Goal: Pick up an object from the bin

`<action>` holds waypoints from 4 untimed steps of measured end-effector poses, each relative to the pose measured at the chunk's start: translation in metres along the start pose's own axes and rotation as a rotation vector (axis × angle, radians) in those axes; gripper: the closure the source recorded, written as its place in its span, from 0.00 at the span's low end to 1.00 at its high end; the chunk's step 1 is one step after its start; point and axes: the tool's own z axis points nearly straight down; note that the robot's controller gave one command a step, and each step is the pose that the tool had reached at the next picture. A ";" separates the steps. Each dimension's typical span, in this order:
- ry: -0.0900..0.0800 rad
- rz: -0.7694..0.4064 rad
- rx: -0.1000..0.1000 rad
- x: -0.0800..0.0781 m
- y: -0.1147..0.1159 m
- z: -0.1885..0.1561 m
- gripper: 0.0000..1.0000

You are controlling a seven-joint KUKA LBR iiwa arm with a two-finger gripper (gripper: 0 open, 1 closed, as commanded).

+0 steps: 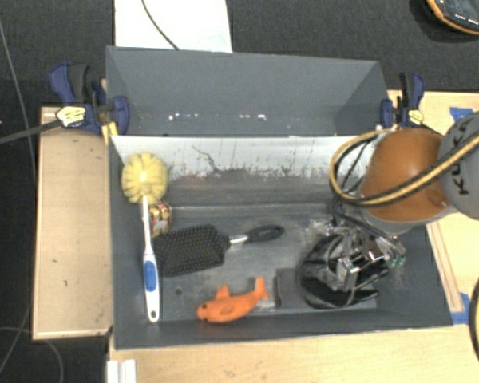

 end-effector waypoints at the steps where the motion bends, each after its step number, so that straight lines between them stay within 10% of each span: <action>1: -0.008 -0.198 0.002 -0.002 -0.003 -0.041 0.00; 2: 0.000 -0.197 -0.001 -0.005 -0.008 -0.012 0.00; 3: -0.004 -0.582 0.000 -0.010 -0.009 0.021 0.00; 4: -0.004 -0.450 -0.001 -0.018 -0.006 0.019 1.00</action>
Offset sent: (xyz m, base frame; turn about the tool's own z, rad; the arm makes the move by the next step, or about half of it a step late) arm 0.0063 -0.0072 0.0119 -0.2042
